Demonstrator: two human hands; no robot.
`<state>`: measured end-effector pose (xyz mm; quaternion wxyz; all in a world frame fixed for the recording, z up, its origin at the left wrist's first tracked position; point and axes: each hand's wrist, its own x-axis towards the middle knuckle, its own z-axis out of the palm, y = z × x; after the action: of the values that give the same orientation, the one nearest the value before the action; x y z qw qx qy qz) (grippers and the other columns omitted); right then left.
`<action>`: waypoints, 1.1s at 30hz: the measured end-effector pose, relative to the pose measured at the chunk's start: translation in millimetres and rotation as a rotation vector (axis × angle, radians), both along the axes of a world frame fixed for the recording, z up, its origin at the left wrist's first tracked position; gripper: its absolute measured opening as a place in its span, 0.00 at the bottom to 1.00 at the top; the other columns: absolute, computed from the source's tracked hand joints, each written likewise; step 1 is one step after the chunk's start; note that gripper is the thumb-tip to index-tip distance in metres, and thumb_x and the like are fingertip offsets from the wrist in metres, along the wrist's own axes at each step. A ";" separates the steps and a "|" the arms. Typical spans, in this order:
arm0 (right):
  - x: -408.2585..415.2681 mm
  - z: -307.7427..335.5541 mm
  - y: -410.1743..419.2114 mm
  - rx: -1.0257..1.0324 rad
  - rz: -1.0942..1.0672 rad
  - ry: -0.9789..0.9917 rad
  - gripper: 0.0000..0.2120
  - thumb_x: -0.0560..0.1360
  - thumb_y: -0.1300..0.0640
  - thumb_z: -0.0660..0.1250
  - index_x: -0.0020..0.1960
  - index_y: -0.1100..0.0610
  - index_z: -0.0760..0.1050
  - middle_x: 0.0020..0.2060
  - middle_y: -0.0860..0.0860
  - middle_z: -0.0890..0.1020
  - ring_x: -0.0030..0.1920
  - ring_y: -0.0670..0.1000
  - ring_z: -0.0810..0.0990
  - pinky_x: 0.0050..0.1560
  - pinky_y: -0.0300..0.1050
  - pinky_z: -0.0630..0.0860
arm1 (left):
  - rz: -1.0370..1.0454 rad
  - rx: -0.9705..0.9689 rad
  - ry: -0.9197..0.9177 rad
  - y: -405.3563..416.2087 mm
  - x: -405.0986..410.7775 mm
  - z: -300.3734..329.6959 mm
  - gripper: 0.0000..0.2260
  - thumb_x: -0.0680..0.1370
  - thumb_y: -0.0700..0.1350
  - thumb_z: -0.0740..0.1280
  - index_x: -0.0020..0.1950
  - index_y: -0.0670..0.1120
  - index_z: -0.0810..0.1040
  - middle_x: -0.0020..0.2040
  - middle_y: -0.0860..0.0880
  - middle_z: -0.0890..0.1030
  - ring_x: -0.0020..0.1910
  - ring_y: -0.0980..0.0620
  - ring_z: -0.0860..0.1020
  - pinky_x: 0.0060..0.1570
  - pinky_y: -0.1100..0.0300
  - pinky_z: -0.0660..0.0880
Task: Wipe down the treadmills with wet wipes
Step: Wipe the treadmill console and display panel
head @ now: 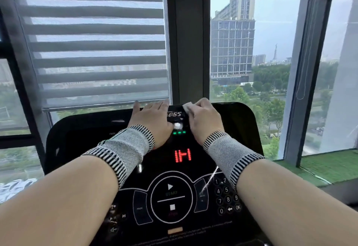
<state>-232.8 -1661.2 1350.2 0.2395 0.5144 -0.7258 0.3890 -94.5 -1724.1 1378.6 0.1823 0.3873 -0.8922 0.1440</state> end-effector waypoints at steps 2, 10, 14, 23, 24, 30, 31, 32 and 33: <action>-9.3 8.0 -2.9 -0.059 -0.115 -0.125 0.10 0.80 0.58 0.58 0.54 0.54 0.78 0.51 0.50 0.72 0.42 0.46 0.71 0.43 0.36 0.68 | 0.059 0.001 0.030 -6.8 14.9 1.8 0.28 0.80 0.53 0.52 0.79 0.48 0.48 0.78 0.49 0.56 0.77 0.48 0.54 0.75 0.42 0.41; 14.2 10.8 -15.9 -0.014 -0.115 -0.054 0.11 0.80 0.58 0.60 0.58 0.53 0.78 0.47 0.48 0.69 0.40 0.45 0.70 0.42 0.34 0.66 | 0.060 -0.019 0.002 -19.5 38.1 1.8 0.25 0.81 0.52 0.51 0.78 0.48 0.54 0.76 0.49 0.62 0.75 0.48 0.60 0.74 0.41 0.40; 45.9 4.2 -25.1 0.000 -0.002 0.033 0.11 0.80 0.58 0.61 0.60 0.51 0.77 0.47 0.47 0.70 0.40 0.46 0.73 0.44 0.36 0.72 | 0.035 -0.035 0.009 -20.8 36.4 0.9 0.26 0.81 0.53 0.52 0.77 0.47 0.55 0.75 0.49 0.63 0.75 0.48 0.60 0.74 0.41 0.42; 62.4 -0.9 -27.0 -0.042 -0.006 -0.018 0.12 0.81 0.54 0.60 0.60 0.54 0.78 0.48 0.49 0.73 0.41 0.46 0.72 0.45 0.35 0.69 | 0.000 -0.048 -0.032 -24.5 39.4 1.4 0.27 0.81 0.55 0.53 0.78 0.46 0.53 0.76 0.48 0.62 0.75 0.48 0.59 0.74 0.40 0.41; 59.7 0.0 -25.7 -0.044 -0.015 -0.023 0.13 0.81 0.54 0.60 0.61 0.53 0.78 0.48 0.49 0.72 0.41 0.46 0.72 0.45 0.34 0.69 | -0.003 -0.047 -0.034 -24.2 39.6 1.4 0.28 0.81 0.56 0.52 0.78 0.46 0.53 0.76 0.48 0.62 0.75 0.48 0.59 0.74 0.40 0.41; 64.1 0.7 -29.9 -0.078 -0.083 -0.104 0.12 0.81 0.54 0.59 0.59 0.54 0.78 0.47 0.48 0.70 0.42 0.46 0.71 0.45 0.36 0.68 | -0.026 -0.047 -0.028 -25.4 41.5 1.6 0.27 0.81 0.55 0.52 0.77 0.45 0.54 0.75 0.48 0.63 0.74 0.48 0.61 0.74 0.40 0.41; 67.4 0.0 -30.3 -0.079 -0.043 -0.069 0.12 0.81 0.53 0.59 0.59 0.53 0.79 0.47 0.48 0.71 0.42 0.46 0.72 0.46 0.36 0.69 | -0.025 -0.050 -0.031 -26.0 41.3 1.4 0.27 0.81 0.55 0.52 0.77 0.45 0.54 0.75 0.48 0.63 0.74 0.48 0.61 0.74 0.40 0.41; 65.2 1.7 -30.2 -0.087 -0.050 -0.083 0.12 0.81 0.53 0.60 0.59 0.54 0.79 0.47 0.49 0.72 0.42 0.46 0.72 0.46 0.36 0.69 | -0.025 -0.047 -0.034 -26.0 41.1 1.2 0.28 0.81 0.56 0.52 0.77 0.45 0.54 0.75 0.48 0.63 0.74 0.47 0.61 0.74 0.40 0.41; 59.7 4.4 -31.1 -0.113 -0.098 -0.141 0.12 0.81 0.54 0.60 0.58 0.55 0.79 0.49 0.50 0.73 0.43 0.46 0.71 0.45 0.36 0.69 | -0.027 -0.044 -0.036 -26.3 41.3 1.3 0.27 0.81 0.56 0.52 0.77 0.46 0.53 0.75 0.49 0.63 0.74 0.48 0.61 0.74 0.39 0.41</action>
<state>-173.2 -1692.3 1354.6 0.2349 0.4353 -0.7420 0.4524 -53.2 -1750.4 1379.8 0.1768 0.3686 -0.8970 0.1680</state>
